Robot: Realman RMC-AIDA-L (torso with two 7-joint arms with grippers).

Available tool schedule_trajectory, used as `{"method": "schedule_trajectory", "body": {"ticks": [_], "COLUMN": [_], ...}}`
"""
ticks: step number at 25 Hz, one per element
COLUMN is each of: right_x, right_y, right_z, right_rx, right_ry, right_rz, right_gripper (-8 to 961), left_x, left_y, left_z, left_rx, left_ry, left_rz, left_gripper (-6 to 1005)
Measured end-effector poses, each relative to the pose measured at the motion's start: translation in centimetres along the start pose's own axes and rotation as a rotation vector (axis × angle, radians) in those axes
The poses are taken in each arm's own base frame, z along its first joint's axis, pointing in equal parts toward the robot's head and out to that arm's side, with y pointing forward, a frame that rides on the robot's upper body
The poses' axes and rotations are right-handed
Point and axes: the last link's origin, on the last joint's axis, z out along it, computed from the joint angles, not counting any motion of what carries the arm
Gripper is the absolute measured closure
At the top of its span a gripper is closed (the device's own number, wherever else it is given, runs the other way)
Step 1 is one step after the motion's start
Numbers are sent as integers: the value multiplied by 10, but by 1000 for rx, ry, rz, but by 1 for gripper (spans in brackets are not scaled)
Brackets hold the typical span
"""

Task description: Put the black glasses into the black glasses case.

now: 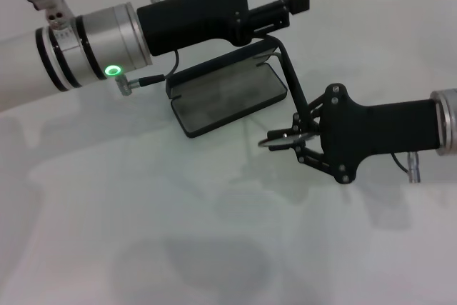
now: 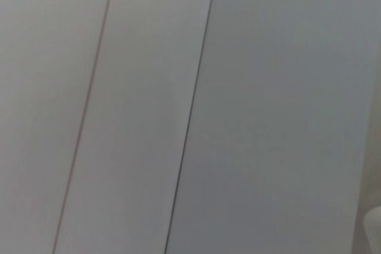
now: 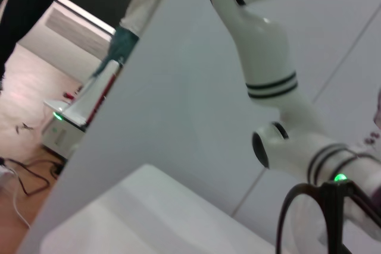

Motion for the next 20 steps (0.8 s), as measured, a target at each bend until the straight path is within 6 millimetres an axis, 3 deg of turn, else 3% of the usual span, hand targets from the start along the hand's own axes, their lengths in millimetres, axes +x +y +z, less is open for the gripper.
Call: {"method": "schedule_trajectory", "body": {"ticks": [20], "right_x": [15], "right_y": [-12], "right_z": [-3], "right_rx": [128], "right_ry": [88], "right_rz": [20], "right_gripper": [912], "left_x": [-9], "left_y": [12], "left_z": [13], "left_rx": [-88], "left_ry": [-72], "left_rz": [-1], "left_gripper": [403]}}
